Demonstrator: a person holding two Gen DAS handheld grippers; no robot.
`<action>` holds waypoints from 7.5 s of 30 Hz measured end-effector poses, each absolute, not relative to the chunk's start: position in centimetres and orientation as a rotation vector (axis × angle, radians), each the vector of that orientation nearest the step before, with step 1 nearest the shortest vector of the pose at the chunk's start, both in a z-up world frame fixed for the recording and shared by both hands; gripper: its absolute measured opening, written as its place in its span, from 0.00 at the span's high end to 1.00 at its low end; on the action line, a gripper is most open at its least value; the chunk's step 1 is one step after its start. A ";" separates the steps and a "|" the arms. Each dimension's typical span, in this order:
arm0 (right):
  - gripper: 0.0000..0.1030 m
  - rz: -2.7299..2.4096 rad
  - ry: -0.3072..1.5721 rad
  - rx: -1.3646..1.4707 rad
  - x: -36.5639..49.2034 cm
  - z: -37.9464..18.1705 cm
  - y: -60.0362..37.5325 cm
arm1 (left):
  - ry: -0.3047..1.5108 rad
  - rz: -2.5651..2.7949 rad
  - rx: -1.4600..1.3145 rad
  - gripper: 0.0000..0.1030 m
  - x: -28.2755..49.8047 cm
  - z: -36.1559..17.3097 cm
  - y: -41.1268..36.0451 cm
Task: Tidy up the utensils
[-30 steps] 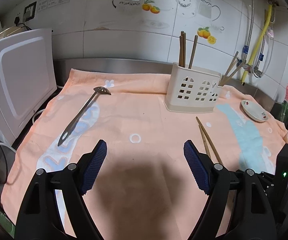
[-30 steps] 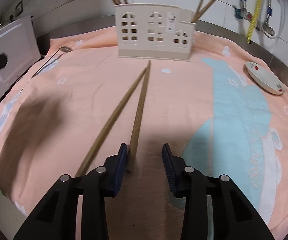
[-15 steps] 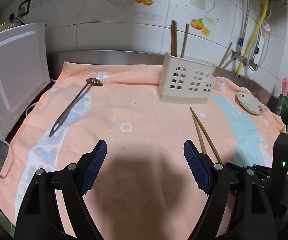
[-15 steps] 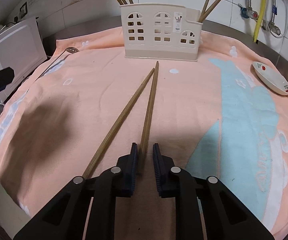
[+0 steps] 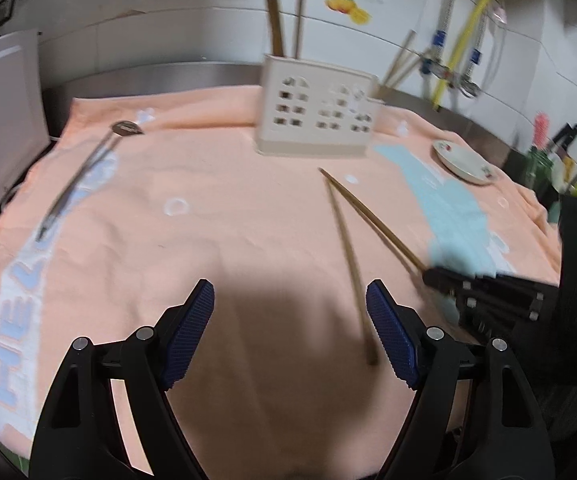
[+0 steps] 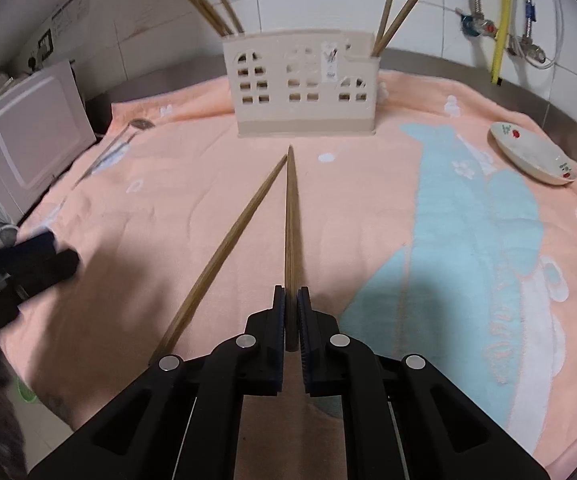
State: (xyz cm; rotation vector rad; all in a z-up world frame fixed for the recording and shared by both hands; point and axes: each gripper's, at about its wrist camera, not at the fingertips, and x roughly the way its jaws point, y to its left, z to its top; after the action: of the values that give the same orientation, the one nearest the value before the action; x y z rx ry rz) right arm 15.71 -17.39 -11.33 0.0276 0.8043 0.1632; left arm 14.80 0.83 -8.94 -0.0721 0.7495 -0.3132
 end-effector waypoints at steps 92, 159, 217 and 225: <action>0.94 0.182 0.548 -0.025 34.7 16.0 -24.5 | 0.278 -0.434 0.103 0.94 25.8 15.6 -5.7; 0.43 0.170 0.587 -0.038 28.8 11.2 -24.2 | 0.417 -0.269 0.020 0.08 26.8 10.2 -2.3; 0.07 0.105 0.535 0.022 9.8 1.5 -22.3 | 0.443 -0.122 -0.006 0.05 9.5 2.2 1.4; 0.07 0.093 0.536 0.036 9.3 1.2 -22.8 | 0.433 -0.123 0.001 0.05 8.9 2.4 1.0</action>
State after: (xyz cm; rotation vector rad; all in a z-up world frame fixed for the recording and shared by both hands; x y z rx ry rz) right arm 9.25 -22.80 1.18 0.0357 0.5362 0.0932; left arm 8.85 1.02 2.37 0.0006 0.4332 -0.1230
